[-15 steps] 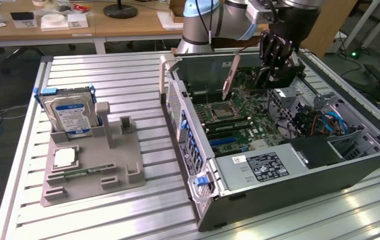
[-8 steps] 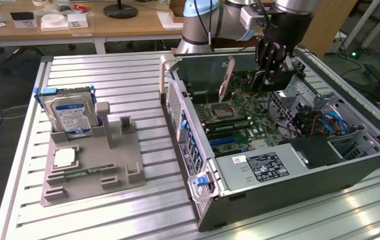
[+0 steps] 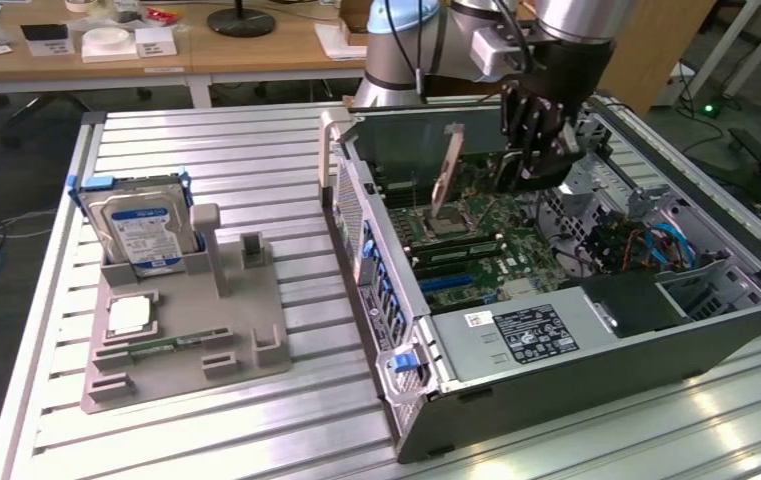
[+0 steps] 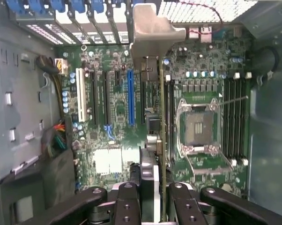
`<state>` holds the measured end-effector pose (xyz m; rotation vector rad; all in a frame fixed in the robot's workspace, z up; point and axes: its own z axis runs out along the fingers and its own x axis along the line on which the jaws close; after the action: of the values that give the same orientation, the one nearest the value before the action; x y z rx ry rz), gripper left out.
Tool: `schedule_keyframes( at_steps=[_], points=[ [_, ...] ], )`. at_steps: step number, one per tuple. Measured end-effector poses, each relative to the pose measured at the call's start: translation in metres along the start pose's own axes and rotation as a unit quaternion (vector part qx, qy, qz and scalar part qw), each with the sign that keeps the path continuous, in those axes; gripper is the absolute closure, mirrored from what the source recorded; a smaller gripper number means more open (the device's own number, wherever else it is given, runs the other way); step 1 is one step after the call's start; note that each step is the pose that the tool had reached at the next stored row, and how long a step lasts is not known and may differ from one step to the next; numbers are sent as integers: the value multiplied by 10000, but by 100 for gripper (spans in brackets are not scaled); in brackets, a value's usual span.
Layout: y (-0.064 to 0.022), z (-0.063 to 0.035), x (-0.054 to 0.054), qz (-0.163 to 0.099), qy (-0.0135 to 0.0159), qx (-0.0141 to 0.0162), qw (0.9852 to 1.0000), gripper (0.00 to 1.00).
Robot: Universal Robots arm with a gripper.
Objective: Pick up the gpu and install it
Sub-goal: 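Insert the gpu into the slot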
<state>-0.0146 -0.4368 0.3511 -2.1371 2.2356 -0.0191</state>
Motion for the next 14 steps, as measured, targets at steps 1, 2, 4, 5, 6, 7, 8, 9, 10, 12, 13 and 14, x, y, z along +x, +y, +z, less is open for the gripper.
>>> schedule_keyframes(
  at_steps=[1, 2, 4, 5, 6, 7, 8, 9, 10, 12, 13, 14],
  points=[
    [36, 17, 2, 0, 1, 0, 10000, 72],
    [66, 34, 4, 0, 0, 0, 10000, 72],
    [86, 69, 7, 0, 0, 0, 10000, 72],
    [88, 82, 12, -1, 0, 0, 10000, 72],
    [92, 94, 17, -1, 0, 1, 10000, 72],
    [95, 108, 23, -1, 1, 3, 10000, 72],
    [103, 125, 25, 0, 0, 3, 10000, 72],
    [116, 142, 26, 0, 1, 3, 10000, 72],
    [134, 160, 28, -2, 1, 3, 10000, 72],
    [168, 187, 35, -2, 0, 3, 10000, 72],
    [171, 194, 52, -4, 1, 2, 10000, 72],
    [173, 200, 68, -4, 1, 3, 10000, 72]
  ],
)
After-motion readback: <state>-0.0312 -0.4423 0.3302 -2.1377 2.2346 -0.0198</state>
